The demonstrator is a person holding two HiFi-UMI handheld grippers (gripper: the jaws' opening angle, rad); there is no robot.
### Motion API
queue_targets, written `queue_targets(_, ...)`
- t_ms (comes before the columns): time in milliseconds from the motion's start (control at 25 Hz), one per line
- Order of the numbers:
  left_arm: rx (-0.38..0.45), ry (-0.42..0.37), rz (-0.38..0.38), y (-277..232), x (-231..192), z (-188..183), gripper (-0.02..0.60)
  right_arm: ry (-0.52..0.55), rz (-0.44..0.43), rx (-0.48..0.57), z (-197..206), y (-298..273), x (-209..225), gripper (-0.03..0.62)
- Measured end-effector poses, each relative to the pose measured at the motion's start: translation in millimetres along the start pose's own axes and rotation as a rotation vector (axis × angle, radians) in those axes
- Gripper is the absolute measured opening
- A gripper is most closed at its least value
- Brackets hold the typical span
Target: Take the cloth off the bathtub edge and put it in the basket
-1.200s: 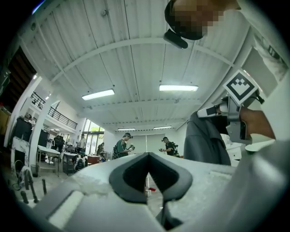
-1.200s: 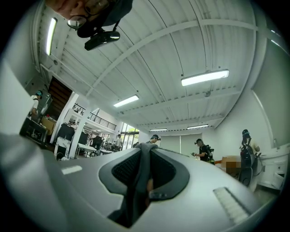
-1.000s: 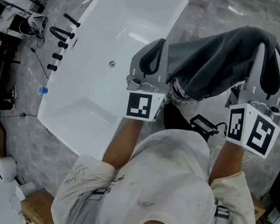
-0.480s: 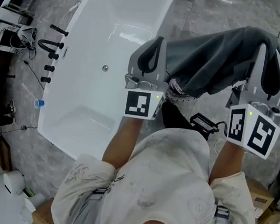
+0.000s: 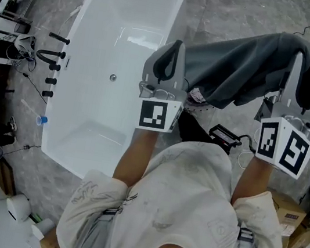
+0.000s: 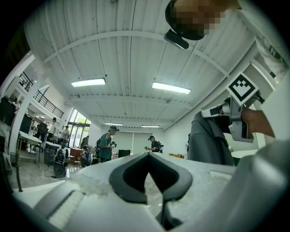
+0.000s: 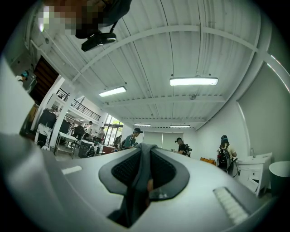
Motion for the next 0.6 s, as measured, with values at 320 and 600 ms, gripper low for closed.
queue_targets(320,-0.005,-0.013,-0.003,-0.8,-7.2,5.0,-0.003,0.001,0.002,0.005,-1.6,-3.4,-1.3,0.063)
queue_targets(600,0.007,-0.016,0.013,-4.1,-1.6,2.8,-0.003,0.022,0.047,0.004,-3.8,1.8,14.9,0.063)
Point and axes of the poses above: the fingertips, and each gripper's own axes: y backward along the fingers, x to its right, z out of its underside, the point moved 5 cm from there along y, backward along the fingers, and after that the axes turned 11 degrees about -y, right-handed, at the moved point
